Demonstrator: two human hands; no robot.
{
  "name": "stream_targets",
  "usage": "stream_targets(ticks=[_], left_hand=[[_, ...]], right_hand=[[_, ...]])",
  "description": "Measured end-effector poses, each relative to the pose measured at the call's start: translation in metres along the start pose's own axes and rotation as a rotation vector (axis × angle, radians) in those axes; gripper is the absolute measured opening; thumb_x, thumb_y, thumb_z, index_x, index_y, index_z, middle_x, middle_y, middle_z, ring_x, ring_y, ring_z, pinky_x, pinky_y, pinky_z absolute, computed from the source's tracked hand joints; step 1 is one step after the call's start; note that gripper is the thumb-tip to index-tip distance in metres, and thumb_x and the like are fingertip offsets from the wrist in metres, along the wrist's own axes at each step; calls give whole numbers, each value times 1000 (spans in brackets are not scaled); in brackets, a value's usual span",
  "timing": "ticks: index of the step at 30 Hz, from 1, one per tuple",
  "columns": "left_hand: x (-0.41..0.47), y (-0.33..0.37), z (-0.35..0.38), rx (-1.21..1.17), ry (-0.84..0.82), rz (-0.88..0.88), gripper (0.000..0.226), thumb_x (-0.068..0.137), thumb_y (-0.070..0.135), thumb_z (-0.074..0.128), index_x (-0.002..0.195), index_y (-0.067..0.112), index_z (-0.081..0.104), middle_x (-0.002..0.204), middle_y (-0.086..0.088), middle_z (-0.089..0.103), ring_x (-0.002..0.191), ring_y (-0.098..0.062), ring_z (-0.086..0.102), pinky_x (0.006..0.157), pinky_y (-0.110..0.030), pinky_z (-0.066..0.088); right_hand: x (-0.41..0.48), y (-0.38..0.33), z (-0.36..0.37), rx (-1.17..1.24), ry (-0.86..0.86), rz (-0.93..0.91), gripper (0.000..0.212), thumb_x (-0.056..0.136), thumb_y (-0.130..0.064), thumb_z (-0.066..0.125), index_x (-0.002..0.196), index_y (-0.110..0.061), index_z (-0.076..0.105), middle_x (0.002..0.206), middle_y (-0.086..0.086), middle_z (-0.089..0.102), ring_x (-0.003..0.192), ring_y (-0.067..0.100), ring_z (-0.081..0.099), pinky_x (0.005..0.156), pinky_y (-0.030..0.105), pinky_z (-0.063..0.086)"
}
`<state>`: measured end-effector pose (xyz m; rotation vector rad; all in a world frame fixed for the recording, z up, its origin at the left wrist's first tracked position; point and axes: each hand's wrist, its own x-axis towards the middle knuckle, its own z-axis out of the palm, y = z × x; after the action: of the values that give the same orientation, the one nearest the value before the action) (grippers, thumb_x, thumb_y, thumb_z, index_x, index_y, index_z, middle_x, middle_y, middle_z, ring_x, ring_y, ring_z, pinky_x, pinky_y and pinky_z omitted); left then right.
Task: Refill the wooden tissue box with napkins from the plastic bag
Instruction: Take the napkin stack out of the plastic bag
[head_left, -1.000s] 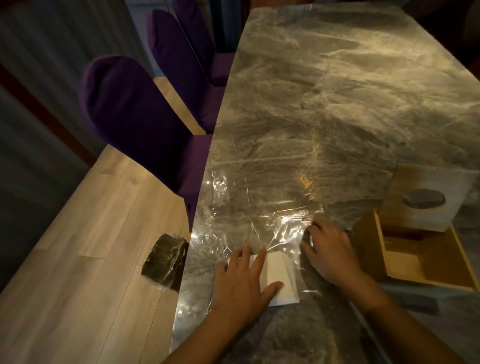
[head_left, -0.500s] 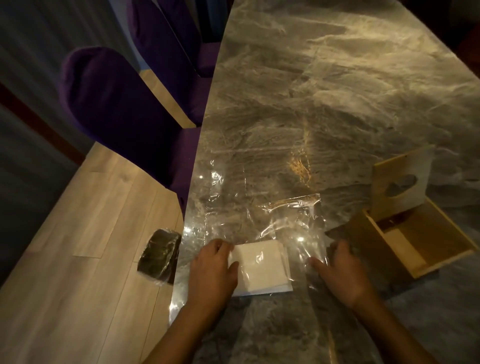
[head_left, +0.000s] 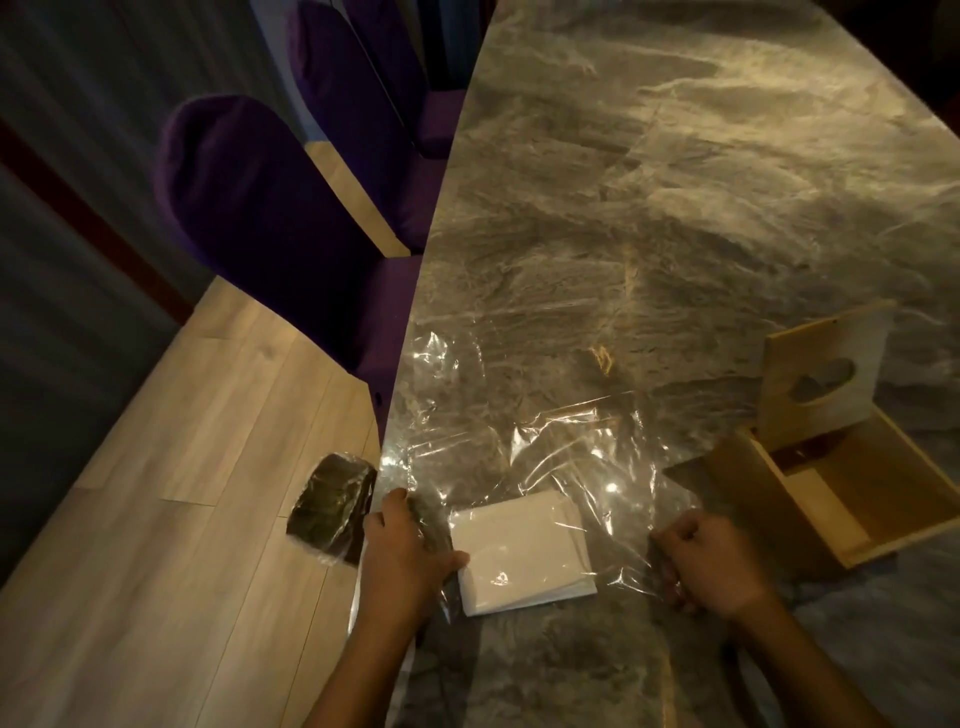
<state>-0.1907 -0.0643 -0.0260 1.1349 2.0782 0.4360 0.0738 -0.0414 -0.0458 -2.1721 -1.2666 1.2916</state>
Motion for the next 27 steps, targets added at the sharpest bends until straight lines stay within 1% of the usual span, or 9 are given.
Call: stream_targets(ticks=[4,8,10,14,16,18,20,25,27], left_hand=[[-1,-3,0,-14,40,20,70,71,19,78,126,15,35,111,-4,57,98,-25,59,75,-34,48],[5,-4,1,156,-10,20,11,86,27,61,87,17,56,77,2,60,70,-15,60,69,-36,54],[8,-4,4,84,-26,23,16,89,24,56,73,20,55,72,1,60,68,-14,59,72,-35,54],[8,-3,-1,-95,17,21,16,85,34,62,80,21,53,77,1,63,74,-16,62,69,-34,52],[12,-7,-7,-133,-150,-35,25,81,34,67,77,10,62,71,-4,66,65,-18,63,61,-31,52],[11,-9,-13,-234,-334,-78,21,82,19,68,67,4,65,58,-7,62,48,-16,57,46,-26,47],[8,-10,-17,-313,-400,-111,18,81,2,65,63,5,63,56,-8,60,44,-13,55,43,-25,43],[5,-12,-17,-487,-359,-184,13,90,10,55,90,1,63,78,-18,68,73,-30,66,53,-32,56],[5,-8,-20,-546,-380,-179,20,93,13,51,96,-4,63,71,-16,69,65,-27,66,51,-29,54]], right_hand=[[-2,2,1,104,-6,9,24,90,-12,55,67,-4,53,43,4,56,29,16,51,34,20,36],[-1,4,2,111,7,-16,26,90,-12,55,65,-7,53,40,2,56,31,19,53,34,20,38],[-1,4,2,125,4,-24,26,90,-12,55,64,-6,53,44,6,57,33,20,53,34,21,38],[-4,1,0,264,-40,9,24,87,-15,61,68,-3,54,46,8,55,29,15,50,31,17,34],[-6,-1,-3,377,-100,53,20,84,-10,64,70,-1,54,49,8,54,29,14,49,31,17,34],[-9,-2,-7,472,-189,97,13,81,-5,66,75,0,56,52,10,56,33,17,52,32,18,36],[-14,-2,-12,515,-293,137,6,81,2,63,81,1,56,53,12,60,38,20,56,33,21,41],[-17,-1,-14,615,-360,181,5,84,5,55,81,7,58,48,13,59,34,16,52,30,19,39],[-17,-5,-15,645,-332,175,12,86,-1,55,76,5,59,45,9,57,31,13,48,29,17,35]])
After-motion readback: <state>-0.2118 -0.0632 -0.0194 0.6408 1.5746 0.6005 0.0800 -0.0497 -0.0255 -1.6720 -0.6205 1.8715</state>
